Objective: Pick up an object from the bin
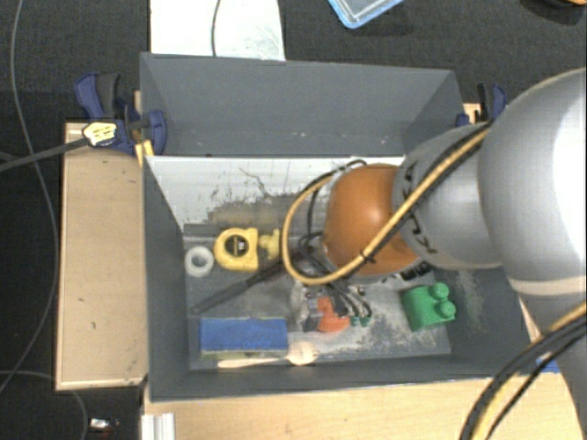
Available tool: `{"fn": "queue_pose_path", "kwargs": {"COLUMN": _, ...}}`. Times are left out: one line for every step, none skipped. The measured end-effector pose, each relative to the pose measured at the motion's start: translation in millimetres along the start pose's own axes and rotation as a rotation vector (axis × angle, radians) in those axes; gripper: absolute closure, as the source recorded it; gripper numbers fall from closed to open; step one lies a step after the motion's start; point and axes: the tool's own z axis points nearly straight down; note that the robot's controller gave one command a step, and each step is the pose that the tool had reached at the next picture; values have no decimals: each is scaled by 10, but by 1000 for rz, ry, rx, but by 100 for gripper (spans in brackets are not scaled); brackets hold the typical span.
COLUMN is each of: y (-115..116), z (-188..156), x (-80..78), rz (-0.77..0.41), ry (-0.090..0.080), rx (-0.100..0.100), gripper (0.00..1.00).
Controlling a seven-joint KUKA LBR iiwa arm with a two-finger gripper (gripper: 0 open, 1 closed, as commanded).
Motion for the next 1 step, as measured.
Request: {"fn": "queue_pose_path", "kwargs": {"y": -69, "z": -2, "x": -5, "rz": 26, "ry": 1, "rx": 0, "gripper": 100}}
